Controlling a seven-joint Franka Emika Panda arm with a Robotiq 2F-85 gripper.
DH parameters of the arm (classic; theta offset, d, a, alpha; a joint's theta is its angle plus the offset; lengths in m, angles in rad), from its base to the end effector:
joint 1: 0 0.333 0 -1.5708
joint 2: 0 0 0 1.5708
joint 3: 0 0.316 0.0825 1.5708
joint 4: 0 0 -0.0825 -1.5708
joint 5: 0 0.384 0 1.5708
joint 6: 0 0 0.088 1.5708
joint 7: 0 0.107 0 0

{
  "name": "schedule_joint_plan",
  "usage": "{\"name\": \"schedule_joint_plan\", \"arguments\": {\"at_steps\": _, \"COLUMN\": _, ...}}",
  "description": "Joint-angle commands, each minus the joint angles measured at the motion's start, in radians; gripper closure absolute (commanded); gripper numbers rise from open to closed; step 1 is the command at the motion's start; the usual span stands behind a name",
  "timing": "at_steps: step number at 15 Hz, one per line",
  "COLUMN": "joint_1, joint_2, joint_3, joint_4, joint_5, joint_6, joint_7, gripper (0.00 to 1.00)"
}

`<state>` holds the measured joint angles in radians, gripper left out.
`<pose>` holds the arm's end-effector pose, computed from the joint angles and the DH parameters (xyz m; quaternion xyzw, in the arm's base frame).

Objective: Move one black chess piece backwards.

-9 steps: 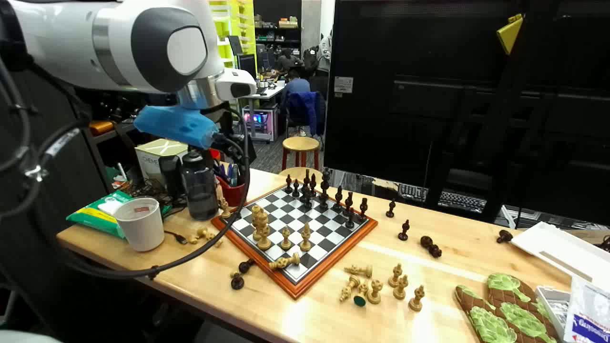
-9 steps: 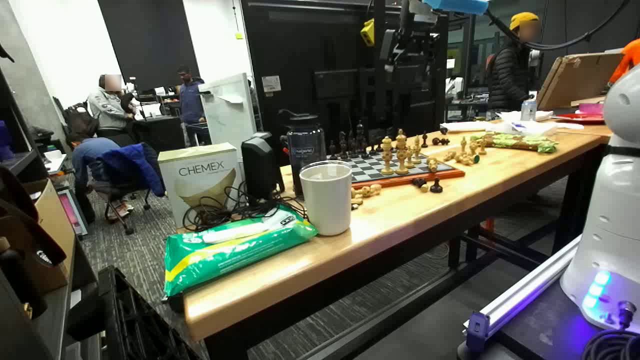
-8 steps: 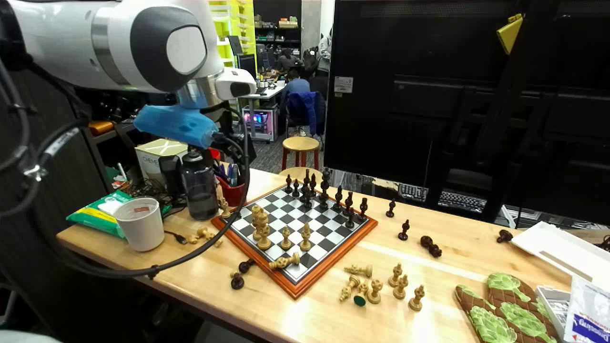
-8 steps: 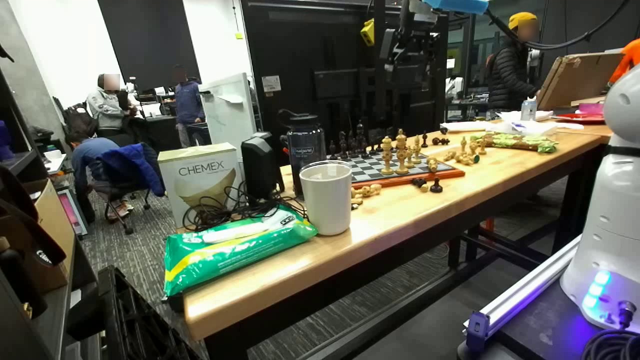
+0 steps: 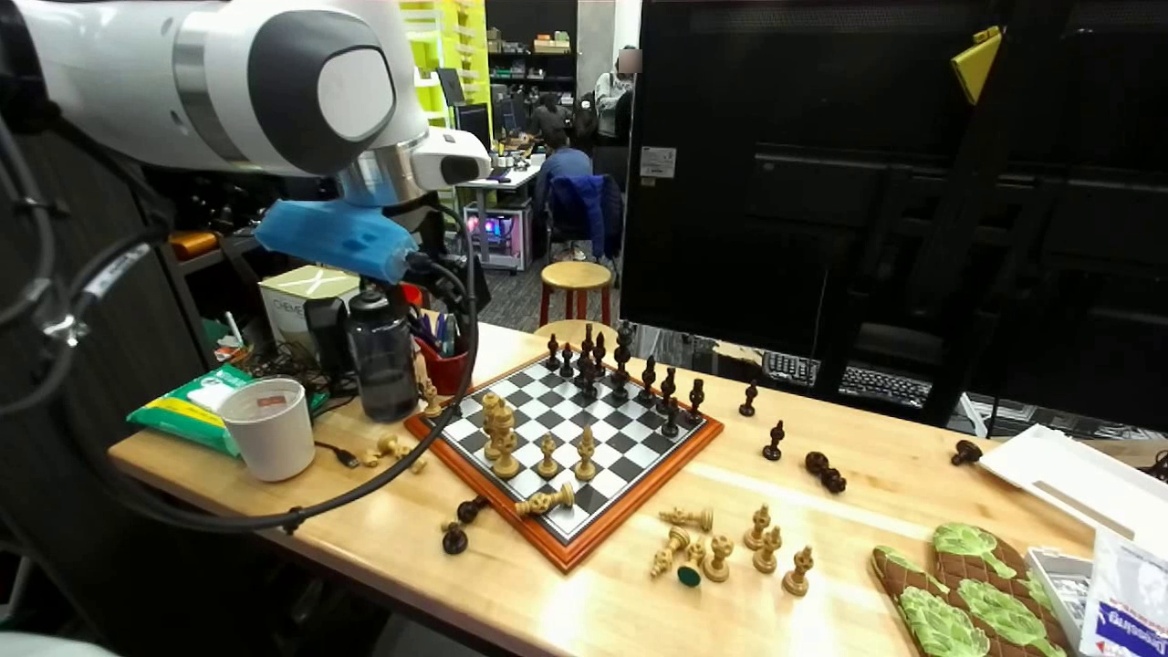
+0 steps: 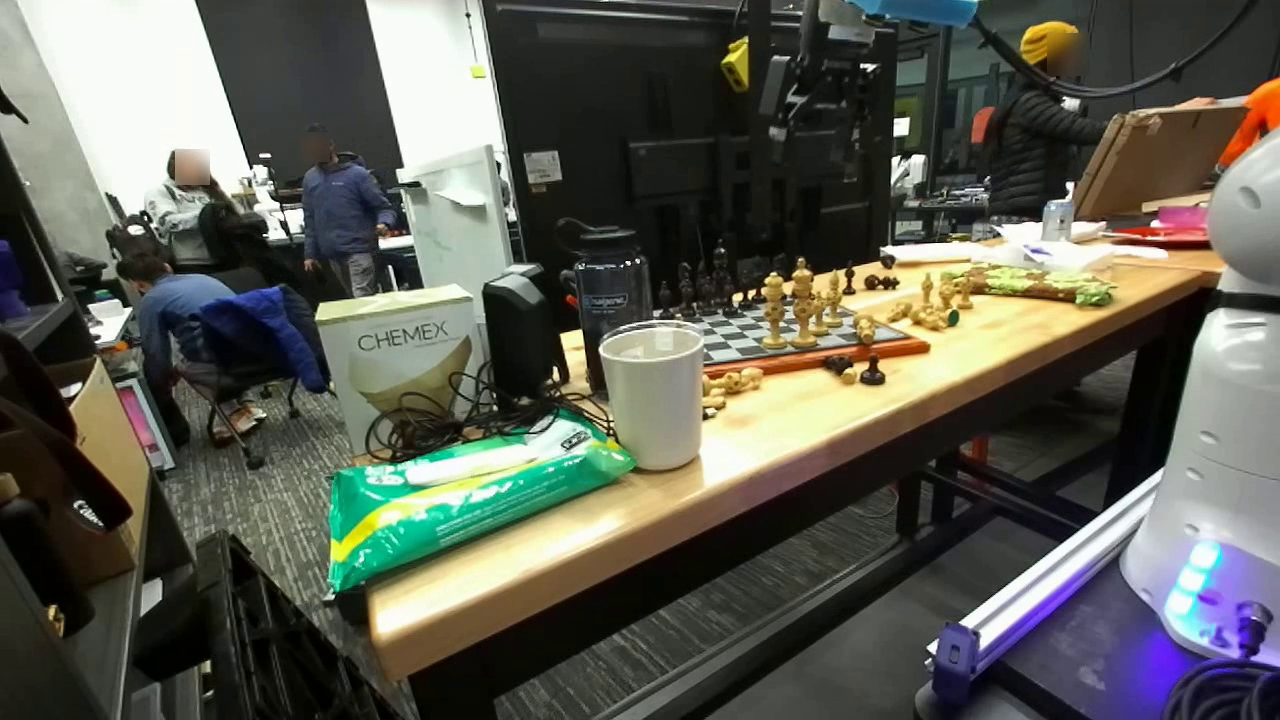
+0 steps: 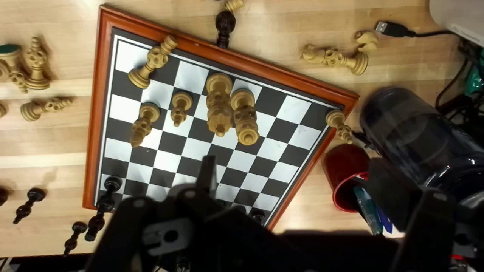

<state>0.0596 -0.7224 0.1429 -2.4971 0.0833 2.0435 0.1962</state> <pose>0.3510 0.0842 0.5448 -0.9910 0.0221 -0.1311 0.0165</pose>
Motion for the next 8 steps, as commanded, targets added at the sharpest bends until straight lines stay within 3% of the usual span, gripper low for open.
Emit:
{"name": "schedule_joint_plan", "arguments": {"at_steps": 1, "joint_1": -0.001, "joint_2": 0.018, "joint_3": 0.016, "joint_4": 0.006, "joint_5": -0.003, "joint_6": 0.01, "joint_7": 0.023, "gripper": 0.0}}
{"name": "schedule_joint_plan", "arguments": {"at_steps": 8, "joint_1": -0.012, "joint_2": 0.207, "joint_3": 0.03, "joint_4": 0.069, "joint_5": -0.021, "joint_6": 0.086, "joint_7": 0.048, "gripper": 0.0}}
